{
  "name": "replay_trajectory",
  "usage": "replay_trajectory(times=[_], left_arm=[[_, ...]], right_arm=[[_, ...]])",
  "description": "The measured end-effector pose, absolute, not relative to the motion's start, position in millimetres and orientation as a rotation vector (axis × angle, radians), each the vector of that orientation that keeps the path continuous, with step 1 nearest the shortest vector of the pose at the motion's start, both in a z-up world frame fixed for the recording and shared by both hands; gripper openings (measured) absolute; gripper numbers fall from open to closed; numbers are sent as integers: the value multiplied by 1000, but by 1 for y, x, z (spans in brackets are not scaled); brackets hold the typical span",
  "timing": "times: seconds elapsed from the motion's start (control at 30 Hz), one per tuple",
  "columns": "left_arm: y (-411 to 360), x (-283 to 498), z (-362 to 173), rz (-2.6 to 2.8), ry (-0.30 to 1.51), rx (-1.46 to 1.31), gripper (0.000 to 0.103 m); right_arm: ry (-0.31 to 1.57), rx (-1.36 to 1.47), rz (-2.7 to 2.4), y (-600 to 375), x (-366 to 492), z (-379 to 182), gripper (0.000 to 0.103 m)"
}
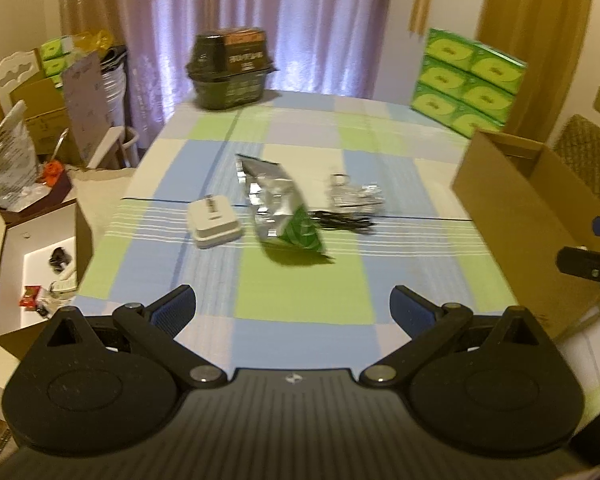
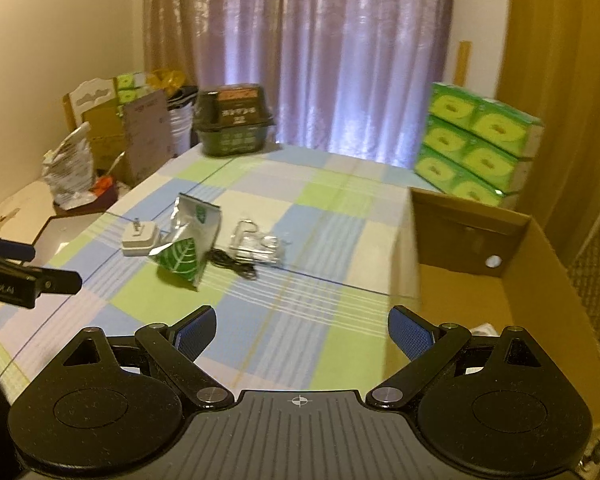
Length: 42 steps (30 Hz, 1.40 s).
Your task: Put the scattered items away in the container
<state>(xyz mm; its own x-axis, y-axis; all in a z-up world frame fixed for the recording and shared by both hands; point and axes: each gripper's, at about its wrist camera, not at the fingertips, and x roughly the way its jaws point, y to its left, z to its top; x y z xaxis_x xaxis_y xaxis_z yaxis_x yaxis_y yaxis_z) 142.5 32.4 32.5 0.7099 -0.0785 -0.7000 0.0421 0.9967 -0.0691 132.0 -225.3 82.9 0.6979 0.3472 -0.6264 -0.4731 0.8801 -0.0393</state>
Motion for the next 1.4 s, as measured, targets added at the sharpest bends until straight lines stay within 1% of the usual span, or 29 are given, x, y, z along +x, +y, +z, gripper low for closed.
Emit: replay_trajectory(times=[0.33, 0.57, 0.73, 0.9, 1.1, 1.33, 1.4], left_arm=[[75, 182, 7, -43, 791, 7, 101], [98, 221, -23, -42, 805, 93, 101], [110, 250, -46, -80, 829, 179, 101], [109, 278, -65, -194, 818, 334, 101], [112, 312, -73, -333, 785, 408, 101], [122, 336, -76, -466, 796, 410, 95], [123, 339, -78, -481, 795, 415, 94]], right_arm=[[736, -203, 554, -180, 166, 53, 97], [782, -219, 631, -134, 196, 28, 97], [823, -217, 680, -103, 221, 11, 97], [877, -175, 710, -80, 257, 3, 97], [924, -144, 747, -51, 297, -4, 97], [968, -127, 759, -25, 333, -18, 97], [987, -123, 756, -18, 341, -22, 97]])
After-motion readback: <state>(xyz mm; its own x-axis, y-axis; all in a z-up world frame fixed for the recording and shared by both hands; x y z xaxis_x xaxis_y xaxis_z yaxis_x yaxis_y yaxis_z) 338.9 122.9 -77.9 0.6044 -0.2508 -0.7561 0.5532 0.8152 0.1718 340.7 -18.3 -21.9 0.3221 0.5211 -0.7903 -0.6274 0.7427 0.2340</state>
